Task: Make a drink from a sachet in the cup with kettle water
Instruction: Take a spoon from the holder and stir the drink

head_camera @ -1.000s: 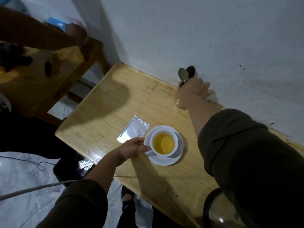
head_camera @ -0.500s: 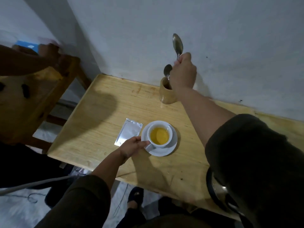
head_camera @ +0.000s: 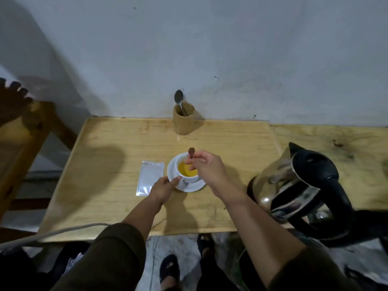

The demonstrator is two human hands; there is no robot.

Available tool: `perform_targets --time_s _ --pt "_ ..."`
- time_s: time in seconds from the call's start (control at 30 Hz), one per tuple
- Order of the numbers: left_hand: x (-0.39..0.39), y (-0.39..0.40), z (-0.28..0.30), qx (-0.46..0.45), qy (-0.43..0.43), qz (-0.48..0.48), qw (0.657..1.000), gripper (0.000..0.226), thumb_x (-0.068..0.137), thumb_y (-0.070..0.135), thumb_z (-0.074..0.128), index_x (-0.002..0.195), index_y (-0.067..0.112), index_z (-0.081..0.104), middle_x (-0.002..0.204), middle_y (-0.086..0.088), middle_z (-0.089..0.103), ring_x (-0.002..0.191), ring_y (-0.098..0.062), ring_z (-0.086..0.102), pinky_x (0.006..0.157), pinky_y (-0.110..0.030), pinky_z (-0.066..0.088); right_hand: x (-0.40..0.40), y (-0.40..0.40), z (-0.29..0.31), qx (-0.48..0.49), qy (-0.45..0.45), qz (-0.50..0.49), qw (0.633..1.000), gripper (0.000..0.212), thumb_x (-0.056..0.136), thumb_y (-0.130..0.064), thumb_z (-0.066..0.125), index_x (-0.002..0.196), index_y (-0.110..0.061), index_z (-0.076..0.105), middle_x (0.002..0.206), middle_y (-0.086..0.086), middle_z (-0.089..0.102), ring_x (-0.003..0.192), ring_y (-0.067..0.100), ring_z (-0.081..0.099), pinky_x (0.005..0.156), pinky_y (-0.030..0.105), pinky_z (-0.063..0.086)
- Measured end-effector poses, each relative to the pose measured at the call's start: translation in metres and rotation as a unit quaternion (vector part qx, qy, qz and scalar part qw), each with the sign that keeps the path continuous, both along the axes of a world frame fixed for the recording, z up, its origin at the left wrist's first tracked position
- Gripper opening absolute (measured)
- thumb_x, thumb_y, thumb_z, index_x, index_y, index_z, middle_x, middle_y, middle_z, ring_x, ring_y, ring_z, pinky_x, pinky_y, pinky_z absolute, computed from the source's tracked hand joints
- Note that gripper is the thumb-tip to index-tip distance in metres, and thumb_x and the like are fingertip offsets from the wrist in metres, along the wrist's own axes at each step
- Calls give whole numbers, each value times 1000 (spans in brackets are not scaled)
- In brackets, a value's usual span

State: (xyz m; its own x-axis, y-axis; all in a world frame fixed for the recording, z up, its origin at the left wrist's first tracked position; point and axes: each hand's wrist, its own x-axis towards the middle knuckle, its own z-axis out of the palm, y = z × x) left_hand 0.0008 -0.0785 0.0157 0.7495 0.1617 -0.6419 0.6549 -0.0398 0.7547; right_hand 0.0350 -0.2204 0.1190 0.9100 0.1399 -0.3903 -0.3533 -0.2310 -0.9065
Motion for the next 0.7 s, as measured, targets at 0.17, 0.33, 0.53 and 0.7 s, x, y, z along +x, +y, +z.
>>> perform_targets --time_s 0.17,0.33,0.53,0.7 --pt "0 0 0 1 -10 -10 1000 48 85 46 63 115 8 64 118 -11 67 112 -28 62 102 -43 48 -19 1 -10 -66 -90 5 994 12 85 -21 64 81 -10 67 91 14 73 85 17 66 79 29 51" --pt "0 -3 0 1 -27 -11 1000 43 87 42 61 113 8 66 119 -13 68 114 -31 62 101 -44 47 -17 1 -17 -142 -88 15 986 32 93 -23 47 63 -29 58 92 4 73 81 17 65 64 13 46" --pt "0 -3 0 4 -19 -9 1000 51 86 45 62 120 8 63 121 -13 66 114 -29 61 103 -43 47 -3 -3 -30 -240 -104 24 965 14 93 -18 47 80 -18 51 76 8 70 74 23 61 59 23 41" --pt "-1 -5 0 13 -8 3 1000 54 85 48 61 123 9 61 120 -11 66 112 -28 61 103 -45 48 7 -1 -28 -265 -139 0 954 14 93 -15 49 94 -7 60 83 17 72 69 24 61 60 24 41"
